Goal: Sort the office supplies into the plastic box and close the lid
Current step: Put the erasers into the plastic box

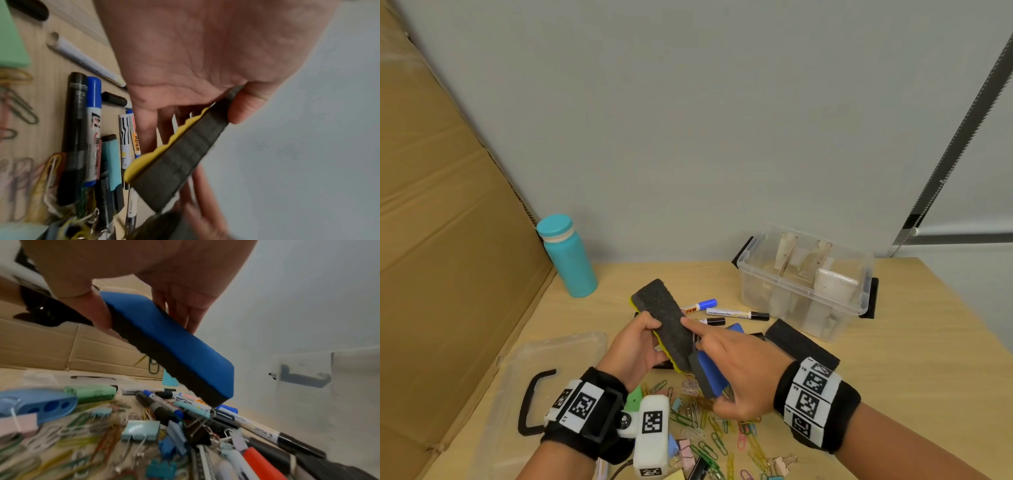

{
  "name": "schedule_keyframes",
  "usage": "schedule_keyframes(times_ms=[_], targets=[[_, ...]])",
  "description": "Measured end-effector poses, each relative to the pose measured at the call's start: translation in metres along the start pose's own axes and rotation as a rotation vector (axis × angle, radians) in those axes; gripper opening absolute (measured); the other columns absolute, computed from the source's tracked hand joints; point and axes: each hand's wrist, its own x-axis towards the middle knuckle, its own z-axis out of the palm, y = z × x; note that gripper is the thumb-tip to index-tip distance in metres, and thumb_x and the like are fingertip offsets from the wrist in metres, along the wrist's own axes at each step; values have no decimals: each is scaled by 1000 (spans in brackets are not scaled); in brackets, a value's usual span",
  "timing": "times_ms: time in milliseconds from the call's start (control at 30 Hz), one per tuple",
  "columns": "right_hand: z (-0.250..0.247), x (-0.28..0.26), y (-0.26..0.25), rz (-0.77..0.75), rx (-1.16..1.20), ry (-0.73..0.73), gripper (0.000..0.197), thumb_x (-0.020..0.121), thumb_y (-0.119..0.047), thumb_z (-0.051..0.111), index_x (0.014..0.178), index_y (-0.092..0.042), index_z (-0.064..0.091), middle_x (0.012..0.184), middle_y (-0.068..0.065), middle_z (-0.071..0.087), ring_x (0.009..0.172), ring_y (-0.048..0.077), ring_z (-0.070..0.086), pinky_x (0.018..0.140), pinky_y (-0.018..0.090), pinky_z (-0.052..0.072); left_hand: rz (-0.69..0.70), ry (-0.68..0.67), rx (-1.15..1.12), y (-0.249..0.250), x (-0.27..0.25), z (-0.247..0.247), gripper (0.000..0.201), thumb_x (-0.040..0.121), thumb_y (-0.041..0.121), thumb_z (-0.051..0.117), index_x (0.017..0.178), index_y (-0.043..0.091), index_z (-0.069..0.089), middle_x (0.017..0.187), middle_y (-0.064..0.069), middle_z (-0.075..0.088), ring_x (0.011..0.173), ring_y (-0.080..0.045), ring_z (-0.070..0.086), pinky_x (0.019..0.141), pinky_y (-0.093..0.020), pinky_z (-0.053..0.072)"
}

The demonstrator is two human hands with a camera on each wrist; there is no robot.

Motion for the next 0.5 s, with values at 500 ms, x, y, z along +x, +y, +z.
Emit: schedule_keyframes(times_ms=[500], targets=[[1,-6,-1,-6,48,71,68,75,-42,58,133,-14,37,148,1,33,128,16,41,102,28,40,19,47,44,2,-6,3,35,92,14,29,121,6,48,107,-15,55,88,-25,57,70,-38,50]])
